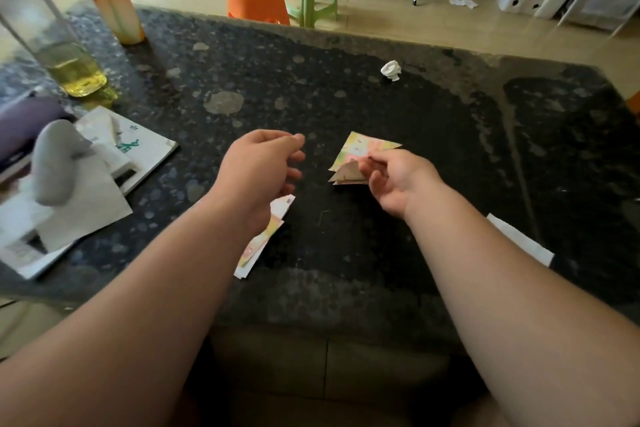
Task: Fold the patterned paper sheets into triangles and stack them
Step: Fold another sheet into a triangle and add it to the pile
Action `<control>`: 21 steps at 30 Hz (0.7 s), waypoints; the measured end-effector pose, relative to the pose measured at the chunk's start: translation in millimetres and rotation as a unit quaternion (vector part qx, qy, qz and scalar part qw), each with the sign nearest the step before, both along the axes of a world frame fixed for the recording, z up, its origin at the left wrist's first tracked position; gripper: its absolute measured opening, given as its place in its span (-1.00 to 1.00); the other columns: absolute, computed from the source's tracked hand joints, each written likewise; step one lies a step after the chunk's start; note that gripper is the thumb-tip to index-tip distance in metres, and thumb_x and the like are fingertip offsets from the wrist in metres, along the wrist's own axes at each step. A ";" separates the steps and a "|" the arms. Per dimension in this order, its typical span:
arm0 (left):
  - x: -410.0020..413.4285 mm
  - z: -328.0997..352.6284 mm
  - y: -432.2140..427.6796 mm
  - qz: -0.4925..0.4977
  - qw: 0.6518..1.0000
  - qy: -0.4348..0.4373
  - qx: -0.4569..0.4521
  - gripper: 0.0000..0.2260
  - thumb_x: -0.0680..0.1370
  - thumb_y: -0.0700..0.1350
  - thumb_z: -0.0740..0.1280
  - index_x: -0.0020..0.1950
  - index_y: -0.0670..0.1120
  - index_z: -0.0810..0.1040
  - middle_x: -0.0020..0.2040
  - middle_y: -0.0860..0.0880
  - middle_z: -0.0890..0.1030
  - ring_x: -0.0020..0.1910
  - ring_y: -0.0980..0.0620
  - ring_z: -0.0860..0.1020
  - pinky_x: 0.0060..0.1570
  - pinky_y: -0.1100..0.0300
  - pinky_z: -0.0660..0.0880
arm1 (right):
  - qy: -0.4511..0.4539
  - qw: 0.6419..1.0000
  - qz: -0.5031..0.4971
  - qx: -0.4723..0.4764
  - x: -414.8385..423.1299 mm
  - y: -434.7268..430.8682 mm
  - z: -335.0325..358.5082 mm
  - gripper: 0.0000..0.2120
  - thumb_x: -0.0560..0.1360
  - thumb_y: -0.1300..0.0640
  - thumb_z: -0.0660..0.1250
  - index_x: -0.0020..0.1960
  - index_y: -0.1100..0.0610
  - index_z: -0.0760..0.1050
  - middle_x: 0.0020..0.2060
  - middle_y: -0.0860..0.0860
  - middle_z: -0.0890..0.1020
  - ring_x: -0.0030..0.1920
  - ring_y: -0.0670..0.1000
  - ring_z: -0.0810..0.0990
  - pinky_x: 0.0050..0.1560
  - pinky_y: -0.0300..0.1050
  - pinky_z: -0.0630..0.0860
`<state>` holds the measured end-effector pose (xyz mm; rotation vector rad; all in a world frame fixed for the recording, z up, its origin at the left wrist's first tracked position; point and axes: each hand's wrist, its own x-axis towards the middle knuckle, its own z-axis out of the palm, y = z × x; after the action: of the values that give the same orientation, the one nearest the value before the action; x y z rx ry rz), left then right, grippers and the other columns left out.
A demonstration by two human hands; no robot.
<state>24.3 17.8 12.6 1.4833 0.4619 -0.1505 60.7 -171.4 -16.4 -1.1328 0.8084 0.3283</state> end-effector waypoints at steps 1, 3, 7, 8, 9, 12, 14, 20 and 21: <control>0.7 -0.9 0.6 -0.004 1.000 -0.003 0.003 -0.87 0.60 -0.10 0.42 0.11 -0.10 0.61 -0.18 -0.04 0.65 -0.37 0.07 0.52 -0.41 0.21 0.45 | 0.007 1.000 -0.008 -0.021 7.9 2.6 -5.6 -0.86 0.63 0.22 0.35 0.13 0.27 0.60 -0.37 0.07 0.71 -0.38 -0.09 0.69 -0.59 -0.34 0.41; 4.2 -2.8 1.6 -0.007 1.000 -0.012 0.001 -0.89 0.59 -0.10 0.42 0.08 -0.09 0.61 -0.19 -0.03 0.66 -0.35 0.05 0.53 -0.37 0.18 0.45 | 0.032 0.996 -0.016 -0.084 17.6 8.7 -14.9 -0.87 0.61 0.21 0.37 0.11 0.23 0.62 -0.36 0.07 0.72 -0.38 -0.09 0.71 -0.59 -0.33 0.41; 9.9 -4.4 -1.4 -0.017 1.000 -0.006 0.000 -0.91 0.59 -0.10 0.41 0.04 -0.09 0.62 -0.21 -0.02 0.66 -0.31 0.04 0.53 -0.33 0.14 0.44 | 0.052 0.978 -0.016 -0.201 22.5 17.8 -16.4 -0.92 0.57 0.18 0.43 0.01 0.19 0.62 -0.31 0.08 0.73 -0.48 -0.09 0.66 -0.53 -0.29 0.50; 10.4 -4.4 -3.4 -0.022 1.000 -0.005 0.000 -0.92 0.59 -0.10 0.41 0.03 -0.09 0.62 -0.22 -0.01 0.66 -0.31 0.04 0.53 -0.34 0.15 0.44 | 0.053 0.975 -0.016 -0.215 22.2 17.7 -14.9 -0.93 0.56 0.17 0.45 -0.01 0.18 0.61 -0.28 0.09 0.73 -0.48 -0.08 0.66 -0.51 -0.29 0.53; 10.5 -4.2 -4.9 -0.025 1.000 -0.004 -0.002 -0.92 0.59 -0.10 0.41 0.01 -0.10 0.62 -0.23 -0.01 0.65 -0.32 0.04 0.53 -0.35 0.16 0.44 | 0.053 0.974 -0.019 -0.221 21.6 18.0 -13.2 -0.93 0.55 0.17 0.45 -0.01 0.17 0.61 -0.27 0.09 0.73 -0.47 -0.07 0.66 -0.49 -0.28 0.55; 10.2 -2.8 -6.3 -0.028 1.000 -0.005 -0.005 -0.92 0.60 -0.11 0.41 -0.03 -0.10 0.62 -0.27 0.00 0.64 -0.35 0.05 0.52 -0.37 0.18 0.43 | 0.056 0.972 -0.025 -0.228 17.7 15.6 -6.9 -0.93 0.56 0.15 0.45 0.00 0.15 0.61 -0.28 0.07 0.72 -0.43 -0.08 0.66 -0.46 -0.29 0.58; 9.5 -1.4 -5.3 -0.025 1.000 -0.006 -0.007 -0.92 0.60 -0.11 0.41 -0.04 -0.11 0.62 -0.29 0.00 0.64 -0.36 0.05 0.51 -0.37 0.17 0.43 | 0.050 0.970 -0.026 -0.236 14.6 13.2 -1.9 -0.93 0.56 0.16 0.44 -0.01 0.16 0.62 -0.30 0.06 0.71 -0.44 -0.09 0.65 -0.45 -0.29 0.57; 5.4 7.4 5.6 -0.013 1.000 -0.022 0.004 -0.89 0.60 -0.12 0.40 -0.10 -0.11 0.62 -0.30 0.00 0.64 -0.35 0.04 0.51 -0.36 0.17 0.43 | -0.025 0.957 0.002 -0.290 -0.5 14.6 16.1 -0.88 0.55 0.16 0.37 -0.11 0.17 0.64 -0.40 0.00 0.66 -0.46 -0.11 0.58 -0.38 -0.25 0.53; 5.1 9.4 10.3 -0.006 1.000 -0.028 0.002 -0.89 0.60 -0.13 0.40 -0.10 -0.11 0.62 -0.30 0.00 0.64 -0.36 0.04 0.51 -0.37 0.18 0.43 | -0.043 0.947 0.023 -0.318 -5.3 17.4 17.5 -0.87 0.56 0.16 0.36 -0.11 0.17 0.63 -0.41 0.00 0.65 -0.50 -0.13 0.55 -0.41 -0.25 0.51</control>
<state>29.5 28.1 22.0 1.4916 0.4081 -0.1179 55.3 -154.0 1.1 -1.7595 0.8337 0.0455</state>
